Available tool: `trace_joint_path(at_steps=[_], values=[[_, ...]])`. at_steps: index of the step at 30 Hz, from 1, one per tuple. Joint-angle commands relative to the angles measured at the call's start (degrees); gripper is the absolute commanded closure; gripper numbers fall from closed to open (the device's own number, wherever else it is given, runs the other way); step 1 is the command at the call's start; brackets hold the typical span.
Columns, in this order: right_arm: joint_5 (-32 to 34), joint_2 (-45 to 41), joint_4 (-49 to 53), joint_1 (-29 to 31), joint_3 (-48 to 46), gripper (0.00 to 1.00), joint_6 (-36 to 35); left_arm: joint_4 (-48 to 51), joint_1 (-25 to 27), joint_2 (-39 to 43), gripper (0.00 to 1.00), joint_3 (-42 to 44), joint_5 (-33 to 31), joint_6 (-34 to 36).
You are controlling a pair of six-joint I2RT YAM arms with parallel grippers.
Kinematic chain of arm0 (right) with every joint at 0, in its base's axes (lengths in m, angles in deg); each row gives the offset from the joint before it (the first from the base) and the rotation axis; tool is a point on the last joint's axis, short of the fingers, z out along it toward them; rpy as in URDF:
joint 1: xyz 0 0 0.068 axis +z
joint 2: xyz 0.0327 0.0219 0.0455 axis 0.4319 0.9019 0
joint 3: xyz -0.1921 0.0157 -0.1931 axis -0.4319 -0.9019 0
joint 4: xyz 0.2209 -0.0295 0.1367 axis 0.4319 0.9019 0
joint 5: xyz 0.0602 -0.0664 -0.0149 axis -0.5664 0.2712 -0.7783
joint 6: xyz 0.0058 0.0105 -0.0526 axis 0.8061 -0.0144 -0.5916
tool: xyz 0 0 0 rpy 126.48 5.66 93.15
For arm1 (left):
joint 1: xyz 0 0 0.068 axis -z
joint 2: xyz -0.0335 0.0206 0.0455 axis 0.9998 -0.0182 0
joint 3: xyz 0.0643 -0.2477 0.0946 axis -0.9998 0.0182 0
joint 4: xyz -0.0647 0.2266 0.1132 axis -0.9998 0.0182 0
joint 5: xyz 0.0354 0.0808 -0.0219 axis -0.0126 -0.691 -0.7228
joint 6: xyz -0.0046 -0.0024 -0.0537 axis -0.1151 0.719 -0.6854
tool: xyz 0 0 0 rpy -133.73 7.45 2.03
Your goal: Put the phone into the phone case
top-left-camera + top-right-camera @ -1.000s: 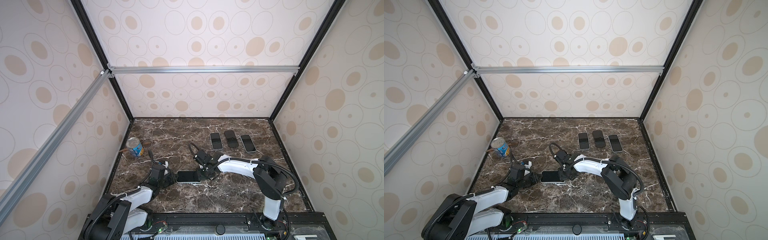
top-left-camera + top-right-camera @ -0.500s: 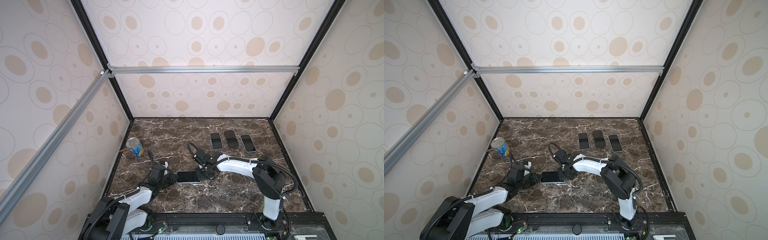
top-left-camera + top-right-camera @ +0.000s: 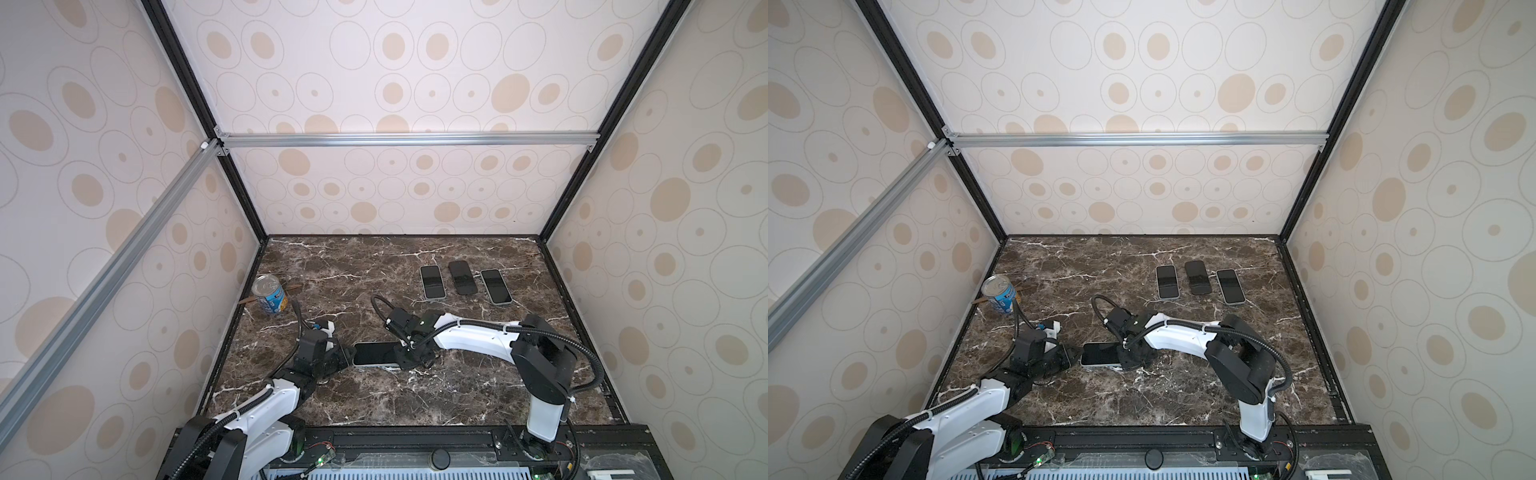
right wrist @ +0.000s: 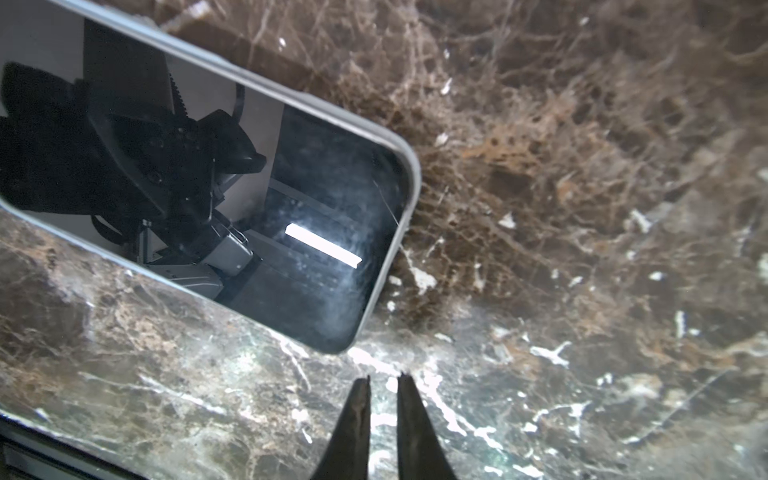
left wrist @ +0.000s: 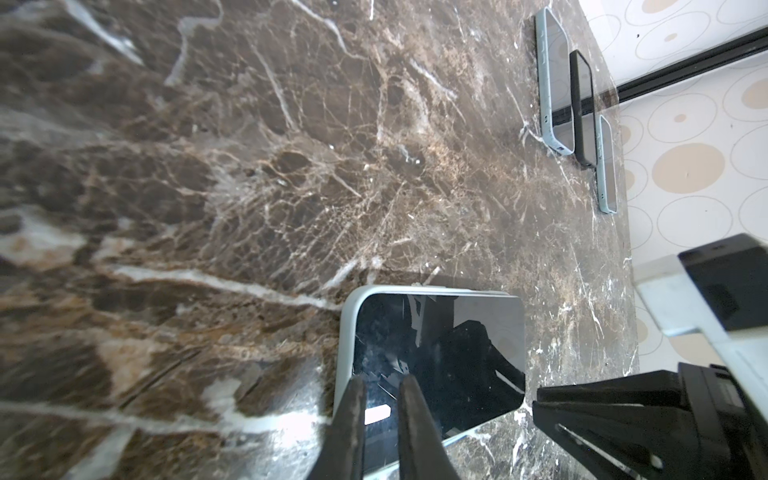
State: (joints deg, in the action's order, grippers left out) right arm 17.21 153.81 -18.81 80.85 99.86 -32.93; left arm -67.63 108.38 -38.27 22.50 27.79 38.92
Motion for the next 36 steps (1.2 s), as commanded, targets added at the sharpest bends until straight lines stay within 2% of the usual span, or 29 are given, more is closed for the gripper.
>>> trace_joint_path(at_steps=[1,8,17,29,36], values=[[0.0,-0.6,0.1,-0.5,-0.6,0.86,0.0,1.2,0.3,-0.7,0.82,-1.9,-0.7,0.6],[-1.1,-1.6,-2.9,-0.5,-0.6,0.86,0.7,0.2,0.3,-3.8,0.81,-2.6,-1.4,2.0],[-1.7,2.0,-3.6,-0.9,0.9,0.86,0.0,-3.1,0.3,-8.4,0.81,-2.5,0.1,1.8],[-3.7,4.3,-5.7,-2.2,-1.8,0.89,0.1,-3.5,0.3,-8.4,0.82,-1.5,0.0,1.4],[-4.0,8.7,-6.4,-2.2,-3.9,0.90,0.4,-3.6,0.3,-8.5,0.82,-1.5,0.1,1.3]])
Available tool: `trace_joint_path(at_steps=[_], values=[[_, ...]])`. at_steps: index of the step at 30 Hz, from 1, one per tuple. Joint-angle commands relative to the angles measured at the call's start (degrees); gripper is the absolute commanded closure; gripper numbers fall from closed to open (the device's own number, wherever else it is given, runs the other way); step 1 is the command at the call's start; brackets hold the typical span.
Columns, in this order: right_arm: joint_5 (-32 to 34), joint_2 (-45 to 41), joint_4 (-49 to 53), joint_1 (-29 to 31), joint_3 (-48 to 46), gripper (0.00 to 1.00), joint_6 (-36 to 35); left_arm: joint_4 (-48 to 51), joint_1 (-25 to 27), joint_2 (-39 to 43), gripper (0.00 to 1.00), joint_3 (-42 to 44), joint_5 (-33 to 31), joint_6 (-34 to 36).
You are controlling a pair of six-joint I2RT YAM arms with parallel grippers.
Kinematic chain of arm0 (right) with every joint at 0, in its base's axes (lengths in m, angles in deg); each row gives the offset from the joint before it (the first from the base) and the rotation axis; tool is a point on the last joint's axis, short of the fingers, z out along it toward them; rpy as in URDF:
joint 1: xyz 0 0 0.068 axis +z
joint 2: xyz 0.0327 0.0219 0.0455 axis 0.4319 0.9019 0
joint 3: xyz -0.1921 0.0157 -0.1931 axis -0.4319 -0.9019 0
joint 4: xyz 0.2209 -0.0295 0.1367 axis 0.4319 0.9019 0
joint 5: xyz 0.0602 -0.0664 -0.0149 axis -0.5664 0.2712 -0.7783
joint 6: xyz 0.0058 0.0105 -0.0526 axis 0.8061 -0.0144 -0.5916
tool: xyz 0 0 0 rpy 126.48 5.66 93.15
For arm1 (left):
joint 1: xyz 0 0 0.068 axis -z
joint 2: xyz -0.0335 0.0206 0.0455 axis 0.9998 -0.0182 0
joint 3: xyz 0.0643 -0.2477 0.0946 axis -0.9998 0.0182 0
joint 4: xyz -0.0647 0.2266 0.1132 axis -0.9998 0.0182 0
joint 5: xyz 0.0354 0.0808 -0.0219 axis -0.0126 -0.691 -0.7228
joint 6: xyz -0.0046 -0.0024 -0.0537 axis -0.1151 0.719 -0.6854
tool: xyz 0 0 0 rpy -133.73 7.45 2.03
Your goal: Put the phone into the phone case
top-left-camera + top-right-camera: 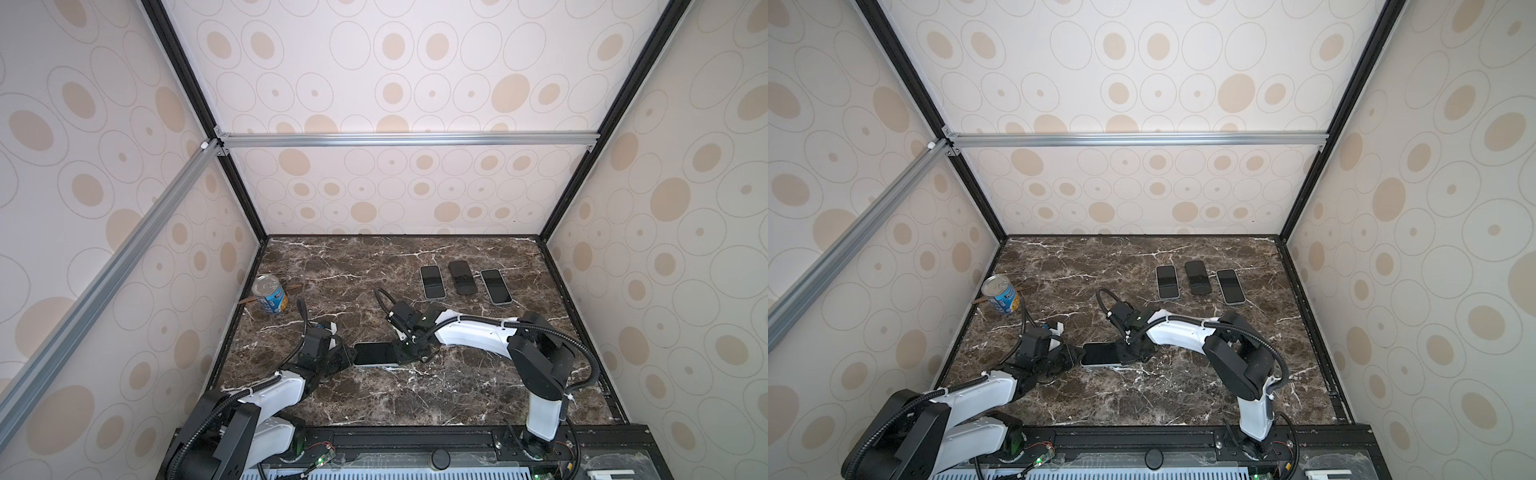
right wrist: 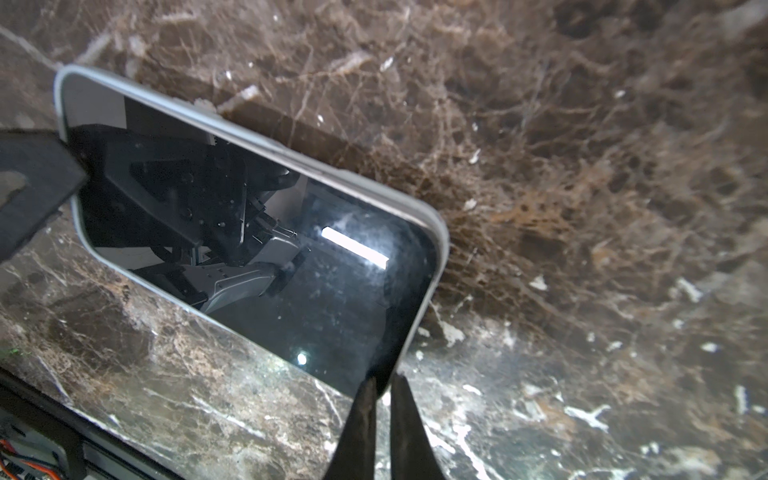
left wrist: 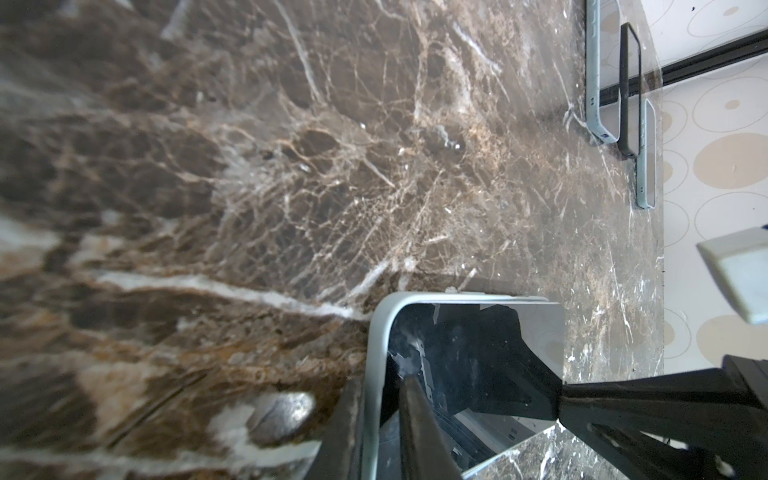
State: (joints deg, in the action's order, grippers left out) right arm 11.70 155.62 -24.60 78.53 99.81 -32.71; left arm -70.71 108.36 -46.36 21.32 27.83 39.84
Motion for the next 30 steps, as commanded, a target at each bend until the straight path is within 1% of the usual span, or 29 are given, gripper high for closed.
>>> trace_joint_path(at_steps=[1,7,11,16,21,23,26,30], values=[[1.5,7.5,-1.0,0.0,-4.3,0.90,0.4,-0.6,0.4,-0.4,0.82,-0.3,0.1,0.3],[1.5,12.1,-2.1,0.1,-5.7,0.90,0.6,-0.7,0.3,-0.8,0.83,-0.1,0.1,0.3],[1.0,12.7,-2.0,0.1,-5.8,0.90,0.6,-0.5,0.4,-0.6,0.83,-0.2,0.3,0.3],[1.3,7.4,-0.7,0.1,-4.7,0.90,0.4,1.2,0.4,0.4,0.83,-1.2,-0.2,0.8],[5.2,-0.8,3.5,-0.8,0.2,0.88,-1.7,4.7,0.1,1.4,0.81,-4.5,-1.5,2.9],[5.4,-3.0,4.3,-1.9,1.5,0.87,-2.7,5.6,-0.1,1.2,0.80,-5.9,-1.9,3.6],[5.0,-4.0,4.9,-4.1,3.2,0.86,-4.2,6.1,-0.4,-0.1,0.77,-7.7,-1.9,4.6],[4.0,-2.3,5.4,-6.1,5.0,0.86,-5.5,5.3,-0.8,-3.0,0.76,-9.0,-1.2,4.9]])
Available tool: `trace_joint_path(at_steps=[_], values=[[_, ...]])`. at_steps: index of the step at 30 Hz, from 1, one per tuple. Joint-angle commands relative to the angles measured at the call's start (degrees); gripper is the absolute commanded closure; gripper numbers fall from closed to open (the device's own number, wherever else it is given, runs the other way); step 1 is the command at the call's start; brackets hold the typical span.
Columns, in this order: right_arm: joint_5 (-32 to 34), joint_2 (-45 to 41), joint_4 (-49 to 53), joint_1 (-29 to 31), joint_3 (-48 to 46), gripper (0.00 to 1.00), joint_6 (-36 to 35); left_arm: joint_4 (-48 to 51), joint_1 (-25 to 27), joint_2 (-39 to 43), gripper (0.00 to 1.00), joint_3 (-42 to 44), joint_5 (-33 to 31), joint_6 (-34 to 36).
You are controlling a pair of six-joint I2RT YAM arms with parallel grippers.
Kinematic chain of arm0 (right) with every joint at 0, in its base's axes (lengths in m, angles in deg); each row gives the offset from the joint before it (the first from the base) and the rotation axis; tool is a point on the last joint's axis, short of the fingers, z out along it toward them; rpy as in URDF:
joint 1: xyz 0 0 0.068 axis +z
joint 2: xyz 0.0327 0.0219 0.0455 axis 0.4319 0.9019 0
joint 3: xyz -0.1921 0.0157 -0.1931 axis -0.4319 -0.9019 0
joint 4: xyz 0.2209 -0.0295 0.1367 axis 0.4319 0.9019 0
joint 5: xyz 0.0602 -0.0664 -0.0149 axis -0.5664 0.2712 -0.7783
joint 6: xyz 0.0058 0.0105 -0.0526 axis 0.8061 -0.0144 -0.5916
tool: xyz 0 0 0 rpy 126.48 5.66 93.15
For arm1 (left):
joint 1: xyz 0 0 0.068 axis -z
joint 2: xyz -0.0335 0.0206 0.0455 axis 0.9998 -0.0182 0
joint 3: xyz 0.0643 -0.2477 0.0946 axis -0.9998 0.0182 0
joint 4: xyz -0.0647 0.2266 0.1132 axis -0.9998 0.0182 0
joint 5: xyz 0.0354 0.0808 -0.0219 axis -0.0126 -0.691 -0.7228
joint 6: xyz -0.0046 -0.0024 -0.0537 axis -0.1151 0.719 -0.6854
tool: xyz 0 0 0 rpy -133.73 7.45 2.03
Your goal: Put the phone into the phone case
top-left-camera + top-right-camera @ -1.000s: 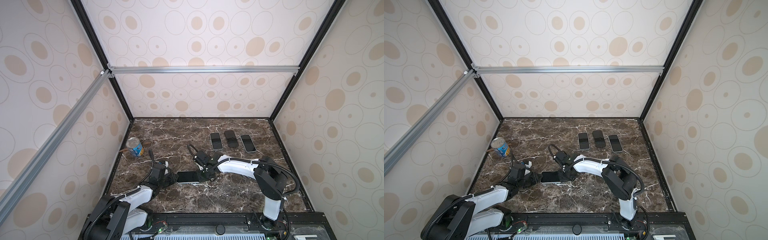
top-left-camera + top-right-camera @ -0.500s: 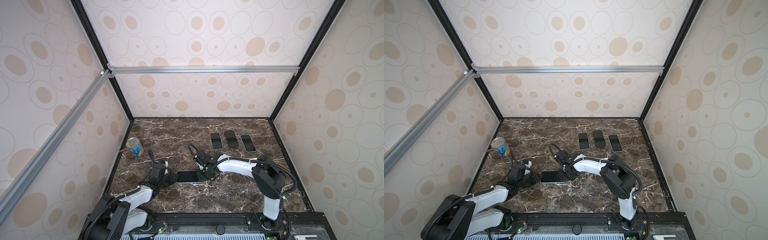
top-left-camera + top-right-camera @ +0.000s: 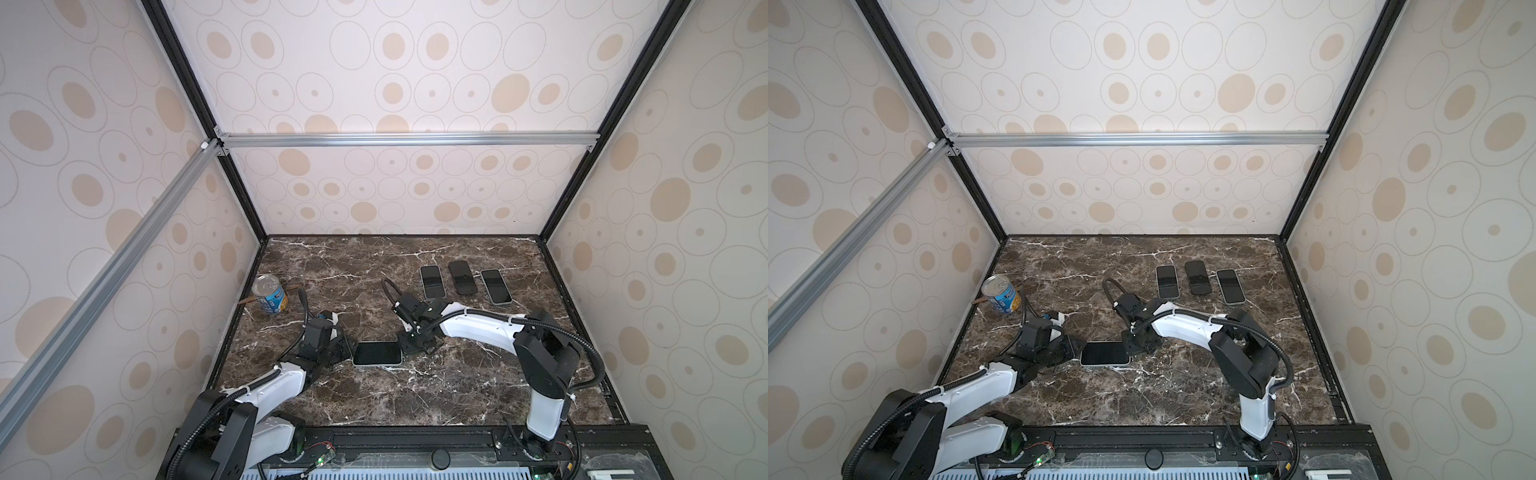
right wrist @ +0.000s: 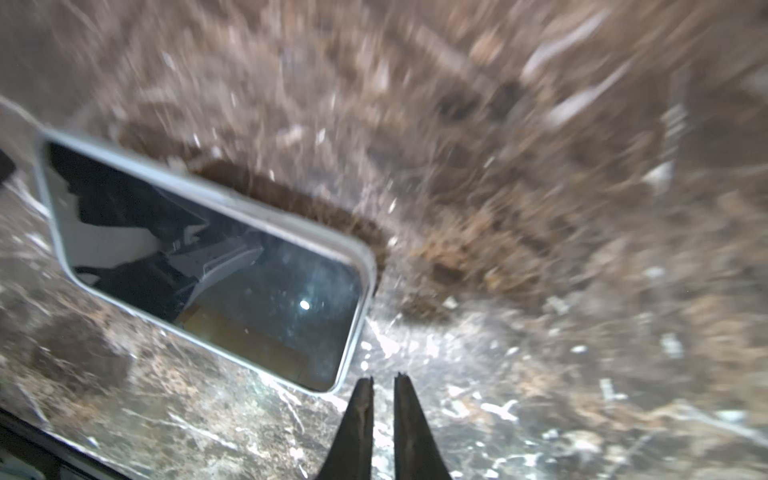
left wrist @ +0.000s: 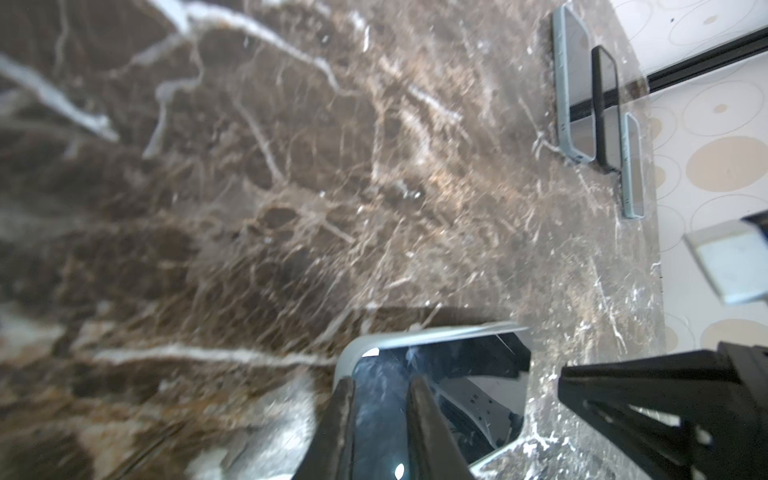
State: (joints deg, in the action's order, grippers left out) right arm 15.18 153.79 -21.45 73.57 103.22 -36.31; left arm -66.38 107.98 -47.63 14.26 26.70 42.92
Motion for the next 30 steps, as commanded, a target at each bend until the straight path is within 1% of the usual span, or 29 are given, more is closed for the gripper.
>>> trace_joint_path(at_steps=[1,6,13,23,30], values=[[0.1,0.0,2.0,-1.4,2.0,0.86,-2.1,0.7,-0.3,-2.2,0.77,-2.1,0.3,1.8],[-2.3,3.3,2.2,-1.6,4.7,0.86,-2.9,0.5,-0.3,-3.4,0.77,-2.0,0.5,2.0],[-6.9,7.0,0.9,-1.5,7.1,0.86,-3.6,1.0,-0.3,-1.5,0.77,-0.4,0.1,1.7],[-6.4,9.3,2.6,-1.6,7.4,0.86,-4.3,3.7,-0.5,1.7,0.77,0.1,-1.3,2.5],[-6.1,11.2,2.3,-1.5,6.9,0.86,-4.4,4.3,-0.4,1.8,0.79,-0.1,-1.4,2.9]])
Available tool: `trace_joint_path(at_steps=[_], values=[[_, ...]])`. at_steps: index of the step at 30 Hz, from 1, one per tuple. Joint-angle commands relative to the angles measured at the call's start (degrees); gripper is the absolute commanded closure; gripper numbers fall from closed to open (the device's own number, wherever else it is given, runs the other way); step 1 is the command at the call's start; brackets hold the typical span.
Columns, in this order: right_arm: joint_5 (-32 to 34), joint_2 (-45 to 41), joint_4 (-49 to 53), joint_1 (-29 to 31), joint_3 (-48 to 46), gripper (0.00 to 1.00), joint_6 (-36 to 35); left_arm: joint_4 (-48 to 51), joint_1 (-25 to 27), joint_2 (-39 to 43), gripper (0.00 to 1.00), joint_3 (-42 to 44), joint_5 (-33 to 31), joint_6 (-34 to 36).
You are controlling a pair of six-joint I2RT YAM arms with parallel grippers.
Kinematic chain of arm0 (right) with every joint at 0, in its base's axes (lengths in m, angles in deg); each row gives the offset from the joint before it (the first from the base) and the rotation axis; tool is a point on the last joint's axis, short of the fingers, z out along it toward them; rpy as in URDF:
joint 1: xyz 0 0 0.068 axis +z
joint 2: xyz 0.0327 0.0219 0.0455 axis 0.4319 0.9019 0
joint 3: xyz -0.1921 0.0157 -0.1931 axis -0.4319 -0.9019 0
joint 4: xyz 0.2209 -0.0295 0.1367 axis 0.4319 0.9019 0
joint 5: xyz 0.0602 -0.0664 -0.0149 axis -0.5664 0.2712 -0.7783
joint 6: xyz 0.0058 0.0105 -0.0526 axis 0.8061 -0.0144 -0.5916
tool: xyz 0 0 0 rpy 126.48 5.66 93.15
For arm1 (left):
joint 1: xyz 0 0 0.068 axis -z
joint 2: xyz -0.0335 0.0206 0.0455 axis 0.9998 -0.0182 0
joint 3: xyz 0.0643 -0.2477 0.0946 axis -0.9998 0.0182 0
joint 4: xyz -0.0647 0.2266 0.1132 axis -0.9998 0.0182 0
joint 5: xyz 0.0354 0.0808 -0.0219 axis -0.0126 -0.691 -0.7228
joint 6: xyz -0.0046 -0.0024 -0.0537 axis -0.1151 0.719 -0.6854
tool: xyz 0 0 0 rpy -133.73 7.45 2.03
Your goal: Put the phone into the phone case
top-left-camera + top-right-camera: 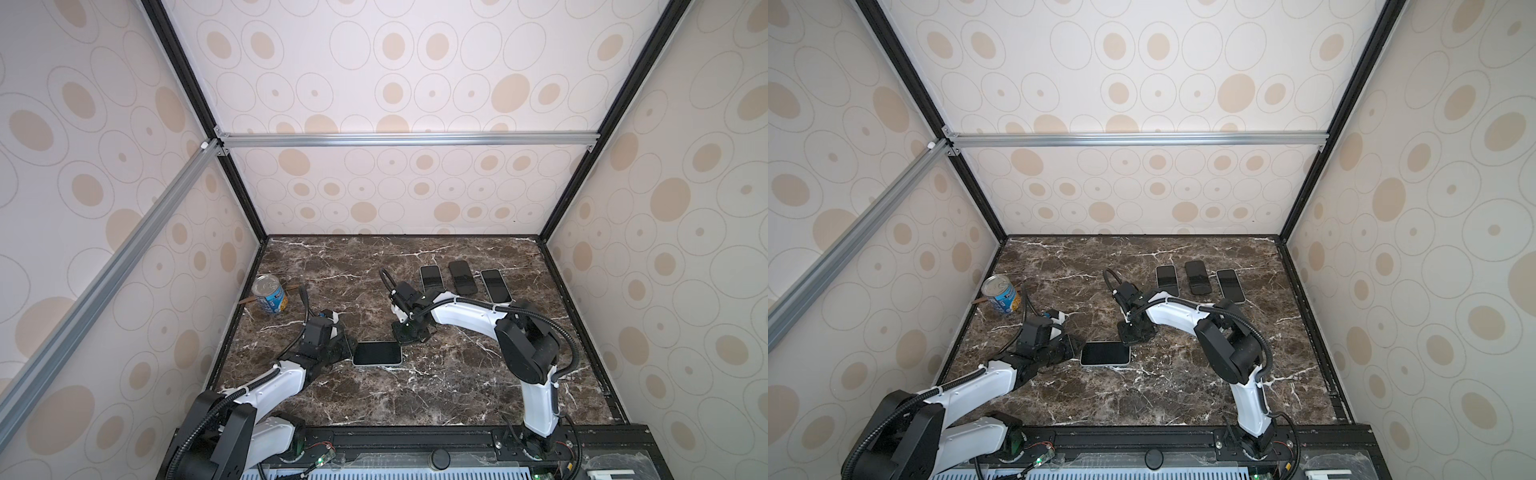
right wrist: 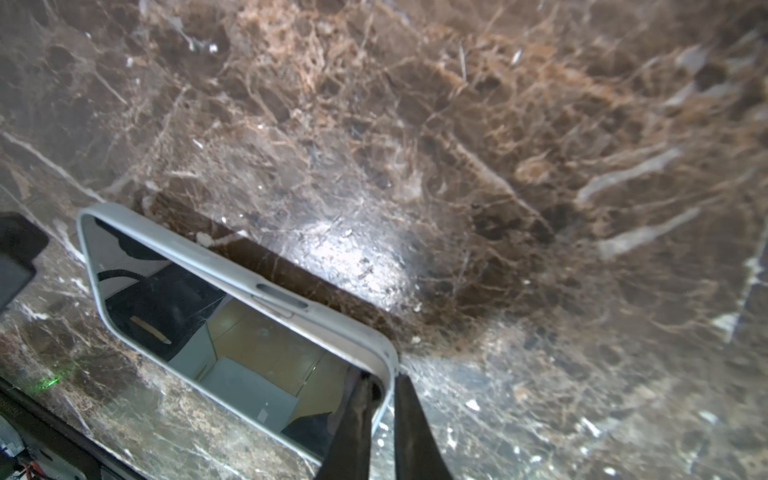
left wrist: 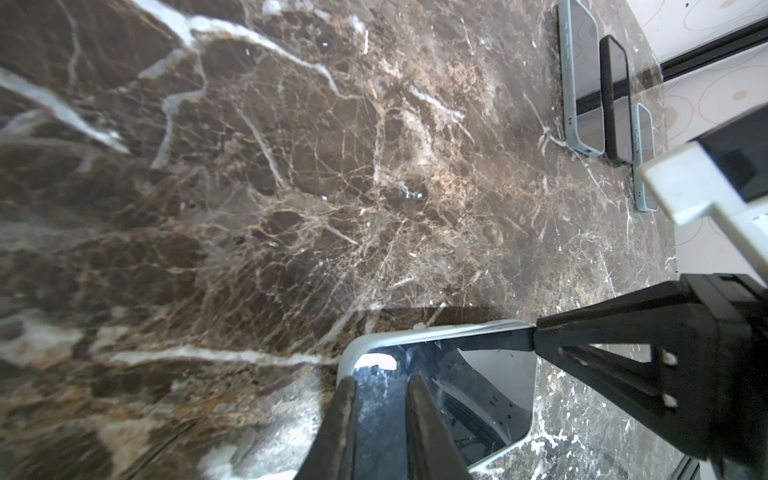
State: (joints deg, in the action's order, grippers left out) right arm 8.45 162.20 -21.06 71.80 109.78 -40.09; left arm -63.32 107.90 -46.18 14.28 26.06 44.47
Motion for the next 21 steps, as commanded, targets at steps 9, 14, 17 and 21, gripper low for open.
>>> trace_joint_path(at_steps=[9,14,17,21], values=[[1.6,4.3,4.3,0.4,0.2,0.88,-1.0,-0.3,-0.4,0.2,0.81,1.9,-0.4,0.7],[2.9,5.2,6.2,1.0,0.4,0.88,-1.2,-2.1,-0.4,-1.3,0.82,3.0,0.3,0.2],[3.7,6.0,6.9,1.5,0.4,0.89,-1.3,-3.1,-0.4,-2.2,0.82,3.4,0.8,0.0],[4.6,7.9,8.0,2.1,0.8,0.89,-1.3,-3.7,-0.4,-3.0,0.82,3.4,1.1,0.1]])
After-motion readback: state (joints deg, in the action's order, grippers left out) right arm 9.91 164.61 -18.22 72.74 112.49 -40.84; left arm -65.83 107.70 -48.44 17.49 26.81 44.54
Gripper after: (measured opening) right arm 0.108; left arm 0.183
